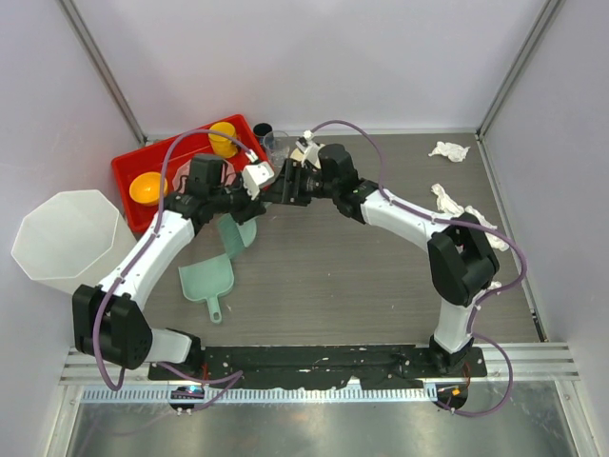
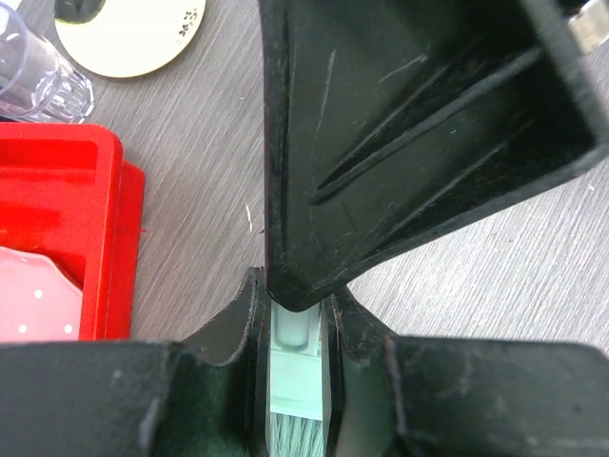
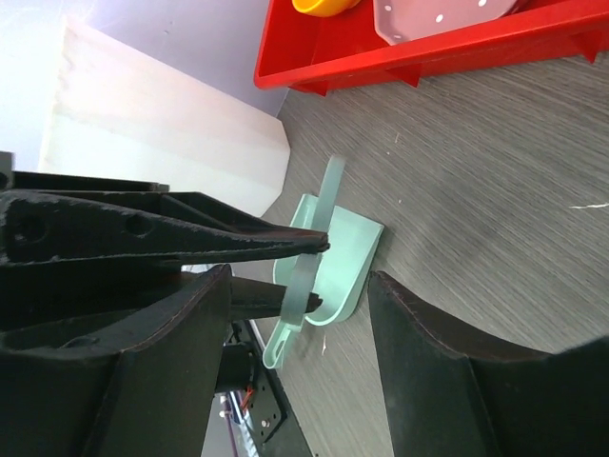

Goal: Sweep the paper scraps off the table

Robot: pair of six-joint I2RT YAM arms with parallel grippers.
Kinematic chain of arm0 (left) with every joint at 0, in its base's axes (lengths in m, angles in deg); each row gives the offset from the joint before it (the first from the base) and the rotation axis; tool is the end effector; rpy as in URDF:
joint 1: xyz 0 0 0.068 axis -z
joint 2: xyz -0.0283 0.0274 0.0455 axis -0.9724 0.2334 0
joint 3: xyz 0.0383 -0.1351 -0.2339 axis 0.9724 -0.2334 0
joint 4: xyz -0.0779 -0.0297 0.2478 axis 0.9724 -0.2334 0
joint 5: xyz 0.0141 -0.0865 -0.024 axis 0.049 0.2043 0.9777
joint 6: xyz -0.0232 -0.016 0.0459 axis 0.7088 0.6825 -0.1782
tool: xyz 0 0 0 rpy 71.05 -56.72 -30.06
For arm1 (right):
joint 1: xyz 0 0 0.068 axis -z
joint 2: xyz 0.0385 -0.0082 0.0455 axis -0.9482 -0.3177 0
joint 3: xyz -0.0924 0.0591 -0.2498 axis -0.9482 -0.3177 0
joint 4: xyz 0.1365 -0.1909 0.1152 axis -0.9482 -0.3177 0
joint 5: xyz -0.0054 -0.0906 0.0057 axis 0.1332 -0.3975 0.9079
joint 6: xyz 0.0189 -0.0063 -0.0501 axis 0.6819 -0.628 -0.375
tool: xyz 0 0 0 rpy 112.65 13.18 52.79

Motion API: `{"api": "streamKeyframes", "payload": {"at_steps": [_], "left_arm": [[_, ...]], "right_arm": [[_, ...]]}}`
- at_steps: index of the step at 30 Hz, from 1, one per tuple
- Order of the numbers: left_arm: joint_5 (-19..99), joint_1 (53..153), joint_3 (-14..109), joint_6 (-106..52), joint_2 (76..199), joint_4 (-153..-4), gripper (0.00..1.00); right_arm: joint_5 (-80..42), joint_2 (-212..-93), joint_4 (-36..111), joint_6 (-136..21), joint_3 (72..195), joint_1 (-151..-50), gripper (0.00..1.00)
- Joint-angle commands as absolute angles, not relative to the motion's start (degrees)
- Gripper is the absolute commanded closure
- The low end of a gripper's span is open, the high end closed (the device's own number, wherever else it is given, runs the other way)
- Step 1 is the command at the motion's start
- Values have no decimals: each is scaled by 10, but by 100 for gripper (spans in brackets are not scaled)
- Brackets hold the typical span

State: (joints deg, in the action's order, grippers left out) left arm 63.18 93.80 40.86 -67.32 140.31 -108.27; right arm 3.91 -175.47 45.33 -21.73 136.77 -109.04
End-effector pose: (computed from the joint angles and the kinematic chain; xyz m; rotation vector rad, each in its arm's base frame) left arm 0.2783 -0.1059 0.3105 1.1166 1.8892 -0.5003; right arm 0.3315 0.2777 0.2862 -0.3223 2.0923 1.4001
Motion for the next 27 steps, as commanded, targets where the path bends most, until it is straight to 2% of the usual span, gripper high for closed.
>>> {"api": "streamKeyframes", "payload": {"at_steps": [1, 6, 7, 9, 10, 11, 12, 13, 14, 15, 16, 18, 19, 21, 22, 27], "left_arm": [[620, 946, 416, -681, 1404, -1052, 100], [629, 955, 416, -691, 1406, -1059, 100], [635, 956, 418, -693, 1406, -1064, 100], [638, 957, 422, -693, 1406, -1066, 100], [638, 958, 423, -694, 1408, -1072, 100], [637, 957, 426, -695, 1408, -1075, 100], [636, 958, 430, -696, 1408, -1080, 100], [633, 957, 434, -694, 1410, -1087, 95], [622, 957, 436, -687, 1409, -1090, 79], [615, 957, 439, -672, 1409, -1094, 69], [608, 957, 443, -661, 1408, -1096, 53], [575, 958, 454, -621, 1408, -1108, 43], [564, 957, 460, -608, 1408, -1115, 34], [546, 957, 478, -573, 1401, -1143, 28], [542, 957, 484, -563, 1398, -1155, 21], [568, 957, 516, -523, 1388, -1258, 18]], "right_arm": [[55, -1775, 455, -219, 1399, -1095, 38], [55, -1788, 442, -229, 1414, -1094, 47], [55, -1789, 441, -230, 1415, -1095, 56], [60, -1792, 443, -230, 1417, -1095, 65], [62, -1792, 443, -231, 1418, -1095, 84], [64, -1792, 443, -233, 1419, -1096, 93], [63, -1791, 443, -236, 1418, -1095, 99], [61, -1786, 441, -239, 1417, -1095, 99], [56, -1783, 438, -245, 1416, -1094, 99], [49, -1781, 432, -259, 1416, -1094, 99], [32, -1774, 417, -267, 1415, -1094, 99], [9, -1766, 401, -285, 1415, -1092, 99], [0, -1762, 386, -300, 1413, -1091, 99], [-31, -1747, 365, -318, 1412, -1087, 99], [-44, -1742, 350, -334, 1410, -1087, 99], [-132, -1699, 307, -383, 1403, -1073, 99]]}}
